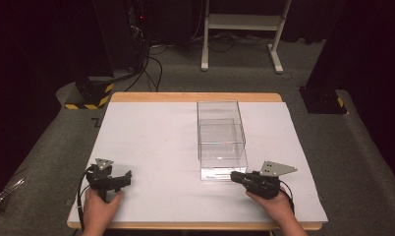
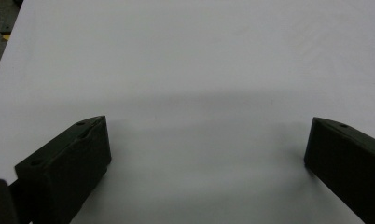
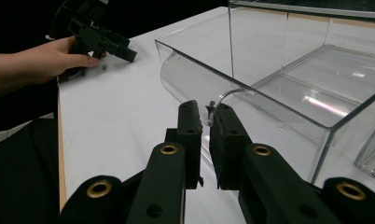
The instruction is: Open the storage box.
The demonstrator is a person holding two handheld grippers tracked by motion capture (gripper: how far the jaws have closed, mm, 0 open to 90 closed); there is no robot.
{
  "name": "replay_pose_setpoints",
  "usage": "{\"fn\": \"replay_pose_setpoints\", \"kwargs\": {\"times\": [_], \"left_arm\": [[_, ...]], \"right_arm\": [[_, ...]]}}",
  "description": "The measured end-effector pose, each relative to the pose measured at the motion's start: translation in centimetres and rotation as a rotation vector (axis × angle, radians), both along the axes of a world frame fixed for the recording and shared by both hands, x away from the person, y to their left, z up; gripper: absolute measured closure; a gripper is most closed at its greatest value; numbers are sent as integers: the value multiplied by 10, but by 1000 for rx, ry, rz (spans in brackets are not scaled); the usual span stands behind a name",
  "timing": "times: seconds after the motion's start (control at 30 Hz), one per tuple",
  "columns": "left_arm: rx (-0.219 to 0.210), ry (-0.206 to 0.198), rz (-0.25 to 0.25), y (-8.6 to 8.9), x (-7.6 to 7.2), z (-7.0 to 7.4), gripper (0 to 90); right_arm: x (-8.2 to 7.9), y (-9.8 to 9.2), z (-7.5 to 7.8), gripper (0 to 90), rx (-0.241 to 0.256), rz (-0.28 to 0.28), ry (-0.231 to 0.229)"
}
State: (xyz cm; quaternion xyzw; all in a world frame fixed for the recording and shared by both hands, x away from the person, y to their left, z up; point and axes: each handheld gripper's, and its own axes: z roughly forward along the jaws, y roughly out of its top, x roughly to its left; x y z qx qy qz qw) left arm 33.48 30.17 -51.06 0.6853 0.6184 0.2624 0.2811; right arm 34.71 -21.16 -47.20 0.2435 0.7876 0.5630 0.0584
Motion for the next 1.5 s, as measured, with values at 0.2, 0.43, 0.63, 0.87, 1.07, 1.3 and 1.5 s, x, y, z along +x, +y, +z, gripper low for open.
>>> {"fn": "replay_pose_setpoints", "kwargs": {"times": [0.2,0.43,0.63,0.87,1.07,1.3,1.5], "left_arm": [[0,0,0,0,0,0,6],[0,-1,1,0,0,0,6],[0,-1,0,0,0,0,6],[0,-1,0,0,0,0,6],[0,-1,0,0,0,0,6],[0,0,0,0,0,0,6],[0,0,0,0,0,0,6]], "right_arm": [[-6,-2,0,829,1,8,1],[-13,-5,0,830,2,17,-2],[-20,-8,-1,831,3,27,1],[-26,-8,-1,833,-3,38,2],[-34,-10,-1,835,-10,49,3],[-38,-11,-3,834,-11,49,2],[-39,-12,-4,792,0,48,-1]]}}
